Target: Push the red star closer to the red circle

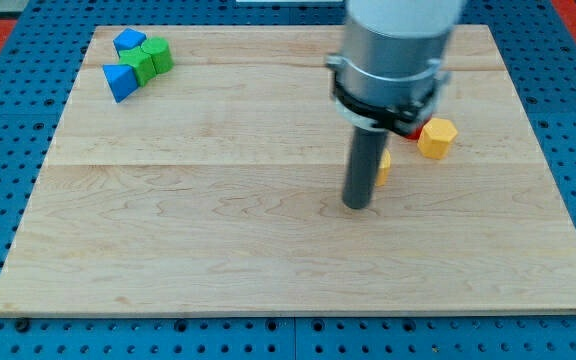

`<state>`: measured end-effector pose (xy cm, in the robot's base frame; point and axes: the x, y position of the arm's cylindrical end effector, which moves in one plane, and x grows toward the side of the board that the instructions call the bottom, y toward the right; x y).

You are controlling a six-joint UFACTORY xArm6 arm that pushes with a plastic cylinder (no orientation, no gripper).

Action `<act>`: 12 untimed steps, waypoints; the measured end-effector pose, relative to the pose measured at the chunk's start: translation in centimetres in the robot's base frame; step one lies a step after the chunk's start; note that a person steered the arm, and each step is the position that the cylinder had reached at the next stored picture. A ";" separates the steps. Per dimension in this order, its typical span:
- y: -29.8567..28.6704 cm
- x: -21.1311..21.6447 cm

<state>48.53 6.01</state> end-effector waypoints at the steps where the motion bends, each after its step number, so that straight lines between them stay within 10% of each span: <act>1: 4.2 -4.3; 2: 7.5 -6.6; 4: -6.8 -17.8; 6: 0.5 -29.4; 8: 8.1 -29.1; 10: 11.0 -19.7; 12: 12.8 -29.0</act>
<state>19.52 18.84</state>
